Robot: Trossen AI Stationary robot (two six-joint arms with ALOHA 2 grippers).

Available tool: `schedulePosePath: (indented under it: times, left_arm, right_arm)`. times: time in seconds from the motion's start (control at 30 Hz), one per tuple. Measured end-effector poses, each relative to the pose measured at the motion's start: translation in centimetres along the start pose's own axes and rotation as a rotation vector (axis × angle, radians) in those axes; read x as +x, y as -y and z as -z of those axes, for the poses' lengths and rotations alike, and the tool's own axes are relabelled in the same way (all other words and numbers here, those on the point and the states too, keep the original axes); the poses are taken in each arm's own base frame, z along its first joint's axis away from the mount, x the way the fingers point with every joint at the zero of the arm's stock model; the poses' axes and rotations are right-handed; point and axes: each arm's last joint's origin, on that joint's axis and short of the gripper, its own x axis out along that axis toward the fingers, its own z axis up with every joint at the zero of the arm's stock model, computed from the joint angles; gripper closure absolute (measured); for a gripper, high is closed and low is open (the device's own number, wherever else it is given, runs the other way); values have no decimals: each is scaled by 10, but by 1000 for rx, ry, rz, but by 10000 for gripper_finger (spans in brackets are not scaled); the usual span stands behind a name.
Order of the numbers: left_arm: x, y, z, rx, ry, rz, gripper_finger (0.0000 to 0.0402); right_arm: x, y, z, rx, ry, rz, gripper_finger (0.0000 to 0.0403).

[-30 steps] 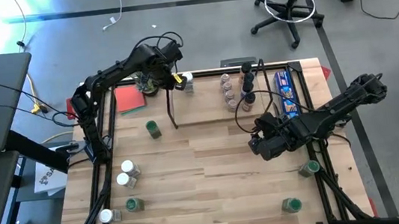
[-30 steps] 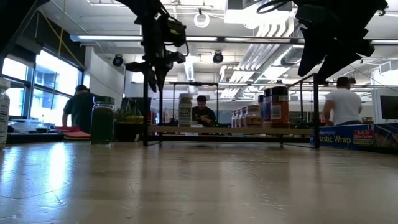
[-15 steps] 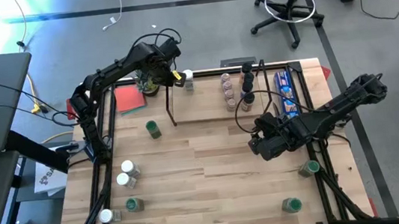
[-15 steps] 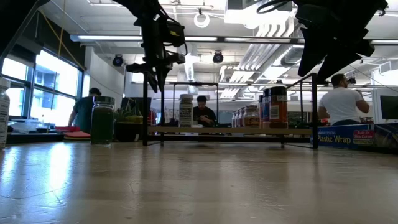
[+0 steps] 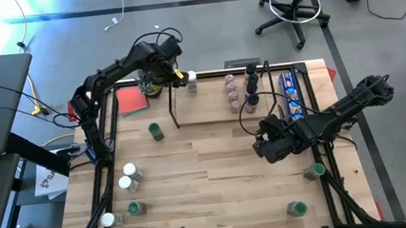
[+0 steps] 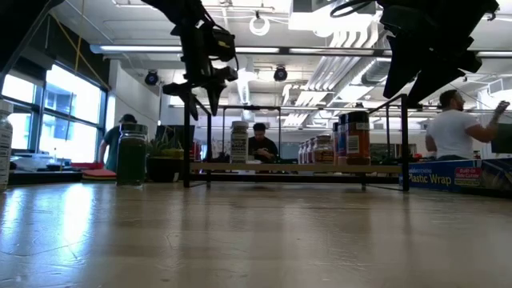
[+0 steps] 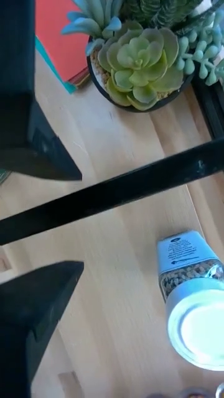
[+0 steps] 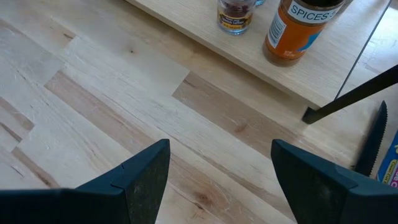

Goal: Shelf spices
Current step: Put the white seasoning bottle on the shelf, aligned with the other white seasoning bottle

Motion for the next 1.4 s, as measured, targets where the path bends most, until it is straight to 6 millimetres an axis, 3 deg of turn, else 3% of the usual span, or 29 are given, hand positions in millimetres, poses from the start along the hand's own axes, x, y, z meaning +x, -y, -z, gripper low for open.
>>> schedulePosePath:
  times: [0.13,0.27,0.5,0.57,0.73,0.93,1.03,1.13,1.4]
  left_arm:
    - [-8,-6,-6,24,-12,57,137]
    - [-28,-13,-13,35,-21,114,119]
    - [-91,-23,-8,122,4,49,117]
    - [-113,-18,-4,145,85,62,117]
    - [-166,-1,43,181,213,164,117]
    - [-197,19,126,241,279,204,117]
    - [-193,28,170,248,243,204,117]
    - [-173,36,206,260,202,147,117]
    - [-96,37,261,309,-6,-81,117]
  right_arm:
    - [0,0,0,0,0,0,128]
    - [0,0,0,-4,0,0,128]
    - [0,0,0,-16,-3,-4,128]
    - [0,0,0,-17,-5,-5,128]
    - [0,-2,0,-109,-20,-28,128]
    - [6,2,6,-284,-14,-32,128]
    - [16,0,13,-334,-16,-90,128]
    - [25,-6,21,-347,-44,-202,128]
    - [39,8,18,-344,-59,-177,128]
